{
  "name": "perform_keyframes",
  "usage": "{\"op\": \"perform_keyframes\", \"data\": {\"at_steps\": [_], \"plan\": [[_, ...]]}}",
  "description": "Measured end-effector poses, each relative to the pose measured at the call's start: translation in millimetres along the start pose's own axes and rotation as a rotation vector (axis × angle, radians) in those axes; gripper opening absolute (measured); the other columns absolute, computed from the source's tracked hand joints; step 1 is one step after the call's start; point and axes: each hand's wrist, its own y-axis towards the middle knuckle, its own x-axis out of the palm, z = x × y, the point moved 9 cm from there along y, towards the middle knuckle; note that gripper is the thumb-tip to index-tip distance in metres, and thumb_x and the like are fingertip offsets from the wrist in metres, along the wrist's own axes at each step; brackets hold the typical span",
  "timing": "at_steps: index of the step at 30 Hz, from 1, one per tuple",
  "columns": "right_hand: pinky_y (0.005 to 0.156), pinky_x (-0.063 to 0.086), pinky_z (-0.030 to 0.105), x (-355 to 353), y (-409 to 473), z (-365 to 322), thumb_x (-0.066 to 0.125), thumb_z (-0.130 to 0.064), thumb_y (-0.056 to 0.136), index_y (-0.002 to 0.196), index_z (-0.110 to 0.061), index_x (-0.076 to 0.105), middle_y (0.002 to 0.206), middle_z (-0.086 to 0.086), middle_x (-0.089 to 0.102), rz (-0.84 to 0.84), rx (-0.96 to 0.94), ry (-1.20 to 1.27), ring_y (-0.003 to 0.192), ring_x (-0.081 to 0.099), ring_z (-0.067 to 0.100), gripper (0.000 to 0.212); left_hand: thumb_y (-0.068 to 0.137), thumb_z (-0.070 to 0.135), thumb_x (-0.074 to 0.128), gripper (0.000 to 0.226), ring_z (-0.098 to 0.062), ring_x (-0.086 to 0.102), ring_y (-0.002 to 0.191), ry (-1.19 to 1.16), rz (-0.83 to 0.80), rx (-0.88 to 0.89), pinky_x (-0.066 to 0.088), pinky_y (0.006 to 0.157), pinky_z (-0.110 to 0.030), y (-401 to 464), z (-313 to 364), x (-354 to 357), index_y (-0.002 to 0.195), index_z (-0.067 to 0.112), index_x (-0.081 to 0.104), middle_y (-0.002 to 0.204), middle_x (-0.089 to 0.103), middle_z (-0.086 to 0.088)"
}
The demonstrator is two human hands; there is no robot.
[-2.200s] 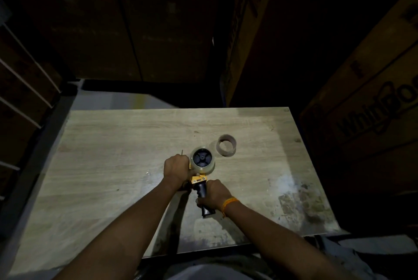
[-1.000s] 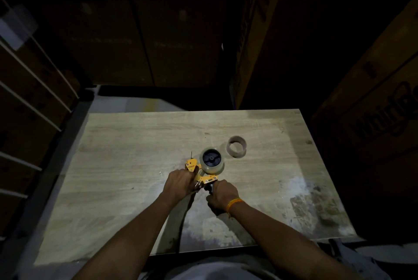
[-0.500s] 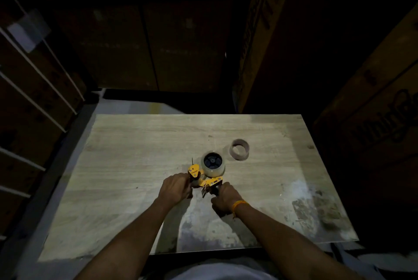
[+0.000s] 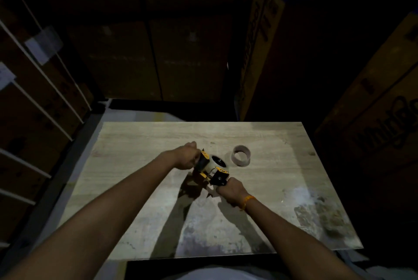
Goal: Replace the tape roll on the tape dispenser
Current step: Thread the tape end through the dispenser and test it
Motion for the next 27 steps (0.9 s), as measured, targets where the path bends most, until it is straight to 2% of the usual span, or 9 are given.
{"op": "perform_keyframes", "data": {"at_steps": [3, 6, 11, 15, 18, 20, 23, 27], "plan": [[0.056, 0.038, 0.031, 2, -7, -2, 0.060, -0.015, 0.084, 0.065, -0.027, 0.048, 0.059, -0.001, 0.047, -0.009, 0.014, 0.102, 0.051, 0.044, 0.018, 0.026, 0.100, 0.018, 0.052, 0.023, -0.039, 0.054, 0.106, 0.120, -0.080, -0.010, 0.048, 0.091, -0.047, 8, 7, -22, 0.117, 0.005, 0.061, 0.121, 0.050, -0.020], [0.054, 0.038, 0.033, 4, -12, -5, 0.060, -0.019, 0.079, 0.064, -0.023, 0.052, 0.054, 0.000, 0.047, -0.001, 0.027, 0.211, 0.045, 0.043, 0.019, 0.018, 0.099, 0.014, 0.052, 0.022, -0.039, 0.059, 0.100, 0.180, -0.139, -0.003, 0.048, 0.085, -0.045, 12, 15, -41, 0.110, 0.002, 0.066, 0.116, 0.059, -0.019], [0.043, 0.034, 0.022, 8, -23, -17, 0.058, -0.014, 0.083, 0.073, -0.014, 0.049, 0.054, 0.002, 0.040, -0.037, 0.066, 0.411, 0.039, 0.035, 0.016, 0.014, 0.100, 0.014, 0.055, 0.019, -0.034, 0.062, 0.096, 0.301, -0.133, -0.015, 0.050, 0.084, -0.043, 14, 30, -78, 0.109, 0.002, 0.066, 0.110, 0.068, -0.018], [0.045, 0.034, 0.023, 5, -32, -28, 0.056, -0.017, 0.075, 0.071, -0.019, 0.050, 0.056, 0.004, 0.040, -0.008, 0.032, 0.493, 0.042, 0.034, 0.018, 0.008, 0.100, 0.010, 0.058, 0.017, -0.029, 0.063, 0.101, 0.349, -0.076, -0.068, 0.054, 0.089, -0.042, 13, 25, -111, 0.113, 0.004, 0.067, 0.112, 0.065, -0.012], [0.048, 0.037, 0.028, 2, -38, -33, 0.057, -0.020, 0.078, 0.075, -0.019, 0.055, 0.059, 0.005, 0.045, 0.007, -0.014, 0.494, 0.043, 0.039, 0.019, 0.003, 0.100, 0.011, 0.058, 0.017, -0.029, 0.065, 0.098, 0.338, -0.068, -0.101, 0.055, 0.088, -0.044, 12, 15, -130, 0.112, 0.005, 0.068, 0.110, 0.066, -0.011], [0.047, 0.038, 0.028, 1, -41, -39, 0.059, -0.025, 0.080, 0.076, -0.015, 0.056, 0.061, 0.006, 0.047, -0.012, -0.031, 0.524, 0.045, 0.040, 0.019, 0.010, 0.100, 0.011, 0.059, 0.016, -0.028, 0.065, 0.094, 0.346, -0.072, -0.100, 0.055, 0.085, -0.043, 13, 16, -136, 0.110, 0.005, 0.069, 0.105, 0.066, -0.010], [0.044, 0.035, 0.024, 3, -46, -46, 0.059, -0.019, 0.088, 0.075, -0.014, 0.055, 0.056, 0.001, 0.046, -0.063, -0.034, 0.603, 0.041, 0.040, 0.015, 0.015, 0.099, 0.009, 0.059, 0.014, -0.028, 0.066, 0.095, 0.348, -0.062, -0.100, 0.055, 0.083, -0.041, 12, 21, -144, 0.108, 0.006, 0.070, 0.102, 0.065, -0.010], [0.044, 0.036, 0.025, 6, -52, -45, 0.059, -0.017, 0.090, 0.079, -0.015, 0.057, 0.056, 0.000, 0.047, -0.059, -0.051, 0.611, 0.041, 0.040, 0.014, 0.011, 0.098, 0.009, 0.061, 0.013, -0.024, 0.065, 0.091, 0.334, -0.020, -0.107, 0.055, 0.083, -0.040, 7, 15, -158, 0.108, 0.008, 0.070, 0.106, 0.067, -0.011]]}}
